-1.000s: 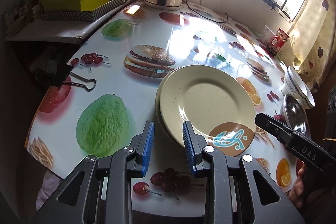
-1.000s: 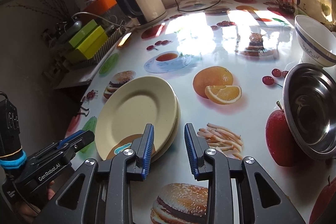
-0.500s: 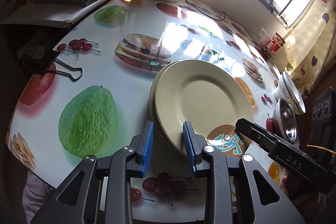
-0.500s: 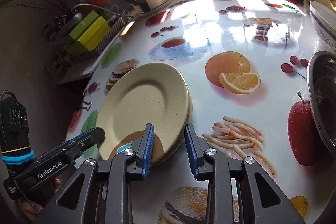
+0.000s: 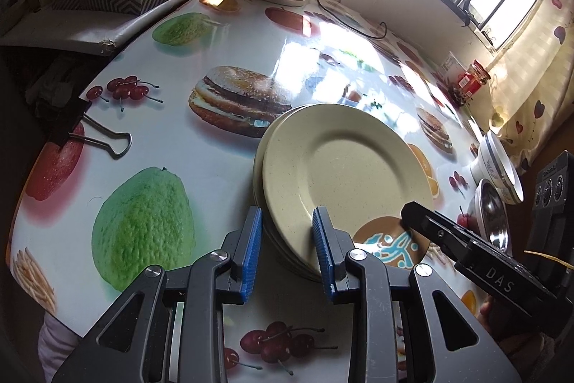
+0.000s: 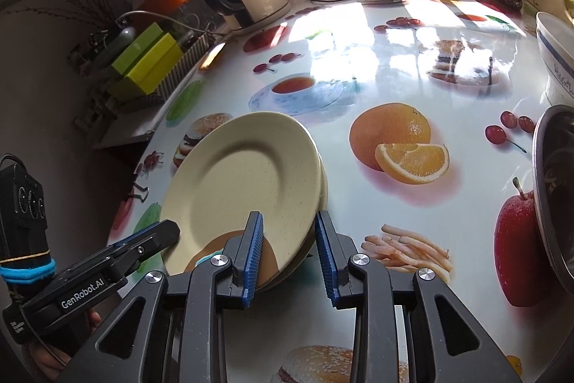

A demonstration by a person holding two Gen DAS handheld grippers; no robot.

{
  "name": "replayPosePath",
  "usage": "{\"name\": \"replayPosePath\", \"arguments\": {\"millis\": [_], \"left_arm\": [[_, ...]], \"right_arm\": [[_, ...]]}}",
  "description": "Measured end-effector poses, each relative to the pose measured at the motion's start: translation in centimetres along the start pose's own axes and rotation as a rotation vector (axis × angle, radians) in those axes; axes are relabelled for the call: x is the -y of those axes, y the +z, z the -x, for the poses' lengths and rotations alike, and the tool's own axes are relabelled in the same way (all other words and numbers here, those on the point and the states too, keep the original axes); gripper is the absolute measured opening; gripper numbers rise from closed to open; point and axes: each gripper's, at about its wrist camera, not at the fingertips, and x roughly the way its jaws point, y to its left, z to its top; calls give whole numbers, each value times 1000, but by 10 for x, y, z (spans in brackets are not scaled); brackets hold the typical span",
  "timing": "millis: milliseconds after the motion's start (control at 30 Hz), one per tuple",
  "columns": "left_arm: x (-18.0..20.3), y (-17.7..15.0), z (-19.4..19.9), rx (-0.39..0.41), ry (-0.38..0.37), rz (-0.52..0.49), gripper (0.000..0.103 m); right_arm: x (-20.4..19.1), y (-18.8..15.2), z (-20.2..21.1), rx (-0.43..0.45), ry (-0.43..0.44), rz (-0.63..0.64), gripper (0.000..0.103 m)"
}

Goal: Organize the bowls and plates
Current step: 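Settle the beige plate on the stack and open both grippers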

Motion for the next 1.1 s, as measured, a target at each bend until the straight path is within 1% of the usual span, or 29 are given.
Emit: {"name": "replayPosePath", "arguments": {"millis": [533,700,867,967,1000,1033,1067,1100], "left_arm": [[1,29,-17,-9,15,-18,30],[3,32,-17,-13,22,-27,30],[8,32,-8,1,28,-46,30],[15,33,-1,14,24,-57,31],[19,34,1,16,18,-64,32],[24,35,3,20,10,-78,36],[30,36,4,22,4,-94,38],[37,36,5,23,-5,-105,38]], "right_arm": [[3,29,-17,-3,-13,5,29],[4,33,-17,-9,-15,11,30],[7,33,-7,11,-50,21,30],[15,31,5,27,-59,-2,30],[18,31,9,33,-63,-11,30],[20,31,15,42,-67,-17,30],[23,30,22,53,-72,-22,30],[26,30,29,65,-78,-25,30]]}}
